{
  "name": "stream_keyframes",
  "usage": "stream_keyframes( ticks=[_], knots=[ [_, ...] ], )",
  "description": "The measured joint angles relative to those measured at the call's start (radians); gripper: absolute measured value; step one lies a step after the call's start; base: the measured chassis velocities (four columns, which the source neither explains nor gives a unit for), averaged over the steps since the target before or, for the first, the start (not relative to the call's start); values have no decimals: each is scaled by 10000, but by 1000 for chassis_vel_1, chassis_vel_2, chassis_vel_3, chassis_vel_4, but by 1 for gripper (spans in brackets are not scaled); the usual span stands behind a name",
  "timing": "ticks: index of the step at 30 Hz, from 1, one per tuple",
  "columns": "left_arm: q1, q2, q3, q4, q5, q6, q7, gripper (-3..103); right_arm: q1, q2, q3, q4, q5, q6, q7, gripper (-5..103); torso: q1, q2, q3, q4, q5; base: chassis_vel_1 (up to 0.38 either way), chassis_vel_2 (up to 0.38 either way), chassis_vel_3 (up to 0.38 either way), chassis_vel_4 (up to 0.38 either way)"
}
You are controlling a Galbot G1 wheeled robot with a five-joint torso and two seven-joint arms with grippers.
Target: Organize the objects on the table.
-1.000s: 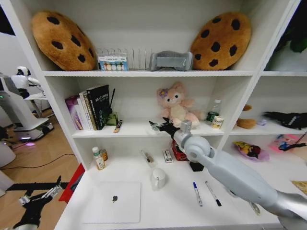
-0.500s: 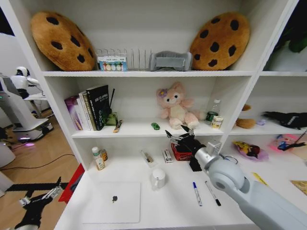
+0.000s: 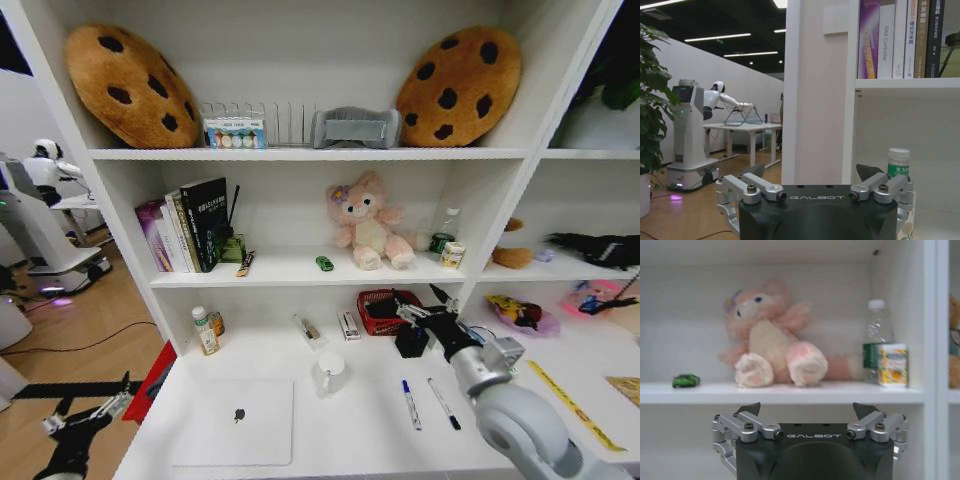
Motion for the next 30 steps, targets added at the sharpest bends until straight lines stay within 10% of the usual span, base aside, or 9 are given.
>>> stream_keyframes(
  ticks=[12,23,30],
  knots=[
    [18,-139,92,44,148,-58,27,100,-1144,1043,-872,-679,-929,-441,624,100,0,0,1,-1,1,0,0,0,0],
    [172,-127,24,153,140,-189,68,100,628,405,-1277,-911,3182,-4927,3193,100,3,-1,1,0,0,0,0,0,0],
    [163,-214,67,158,191,-189,68,100,1360,289,-1625,-1352,4752,-5457,3977,100,2,-2,1,0,1,0,0,0,0]
  ],
)
